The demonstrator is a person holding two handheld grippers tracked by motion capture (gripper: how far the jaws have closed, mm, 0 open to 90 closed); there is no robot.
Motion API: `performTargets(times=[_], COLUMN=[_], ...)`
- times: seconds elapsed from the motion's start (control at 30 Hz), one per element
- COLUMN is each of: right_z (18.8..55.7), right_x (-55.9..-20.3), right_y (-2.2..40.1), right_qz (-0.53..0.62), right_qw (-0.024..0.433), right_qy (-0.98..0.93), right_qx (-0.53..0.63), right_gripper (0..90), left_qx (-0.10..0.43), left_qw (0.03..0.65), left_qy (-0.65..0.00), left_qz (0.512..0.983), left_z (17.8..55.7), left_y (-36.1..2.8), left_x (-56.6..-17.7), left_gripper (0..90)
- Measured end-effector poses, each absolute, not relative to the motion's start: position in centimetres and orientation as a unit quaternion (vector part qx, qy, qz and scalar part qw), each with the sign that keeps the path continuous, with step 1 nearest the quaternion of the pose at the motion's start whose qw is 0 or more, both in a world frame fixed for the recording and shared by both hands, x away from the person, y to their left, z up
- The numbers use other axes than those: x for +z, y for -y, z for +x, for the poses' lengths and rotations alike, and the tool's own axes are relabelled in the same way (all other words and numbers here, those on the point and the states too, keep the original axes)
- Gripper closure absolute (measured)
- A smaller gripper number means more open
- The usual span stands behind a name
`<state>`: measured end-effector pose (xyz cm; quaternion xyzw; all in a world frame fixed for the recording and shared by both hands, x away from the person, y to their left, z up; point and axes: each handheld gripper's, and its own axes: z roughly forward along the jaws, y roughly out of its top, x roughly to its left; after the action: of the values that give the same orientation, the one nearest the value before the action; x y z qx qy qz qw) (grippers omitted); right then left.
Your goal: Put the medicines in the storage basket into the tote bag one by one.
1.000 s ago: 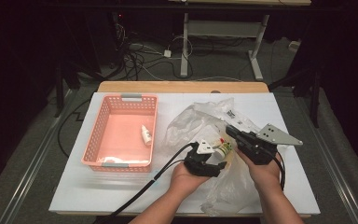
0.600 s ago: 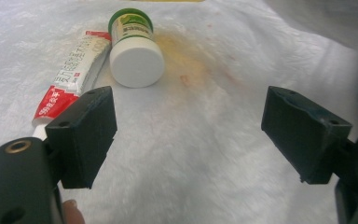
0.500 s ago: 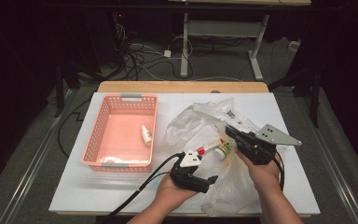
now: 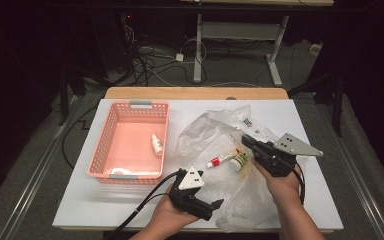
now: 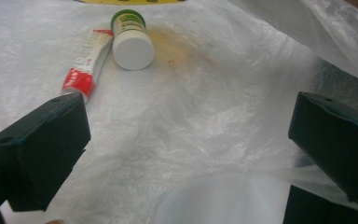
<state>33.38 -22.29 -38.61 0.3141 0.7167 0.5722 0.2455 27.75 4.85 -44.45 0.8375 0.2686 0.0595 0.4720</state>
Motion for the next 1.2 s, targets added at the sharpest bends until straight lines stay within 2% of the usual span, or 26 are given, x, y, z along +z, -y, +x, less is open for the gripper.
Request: performTargets(times=[0.7, 1.2], right_z=[33.3, 33.4], right_x=[-38.4, -38.5], right_y=[22.7, 22.8], right_qz=[0.316, 0.319], right_qw=[0.245, 0.245], right_qy=[-0.712, -0.712], right_qx=[0.577, 0.576], right_gripper=[90.0, 90.0], left_qx=[0.109, 0.154], left_qw=[0.480, 0.463], left_qy=[-0.331, -0.402], left_qz=[0.805, 0.775], left_z=[28.7, 30.4], left_y=[-11.3, -16.9], left_x=[-42.6, -42.3], left_gripper=[0.0, 0.0])
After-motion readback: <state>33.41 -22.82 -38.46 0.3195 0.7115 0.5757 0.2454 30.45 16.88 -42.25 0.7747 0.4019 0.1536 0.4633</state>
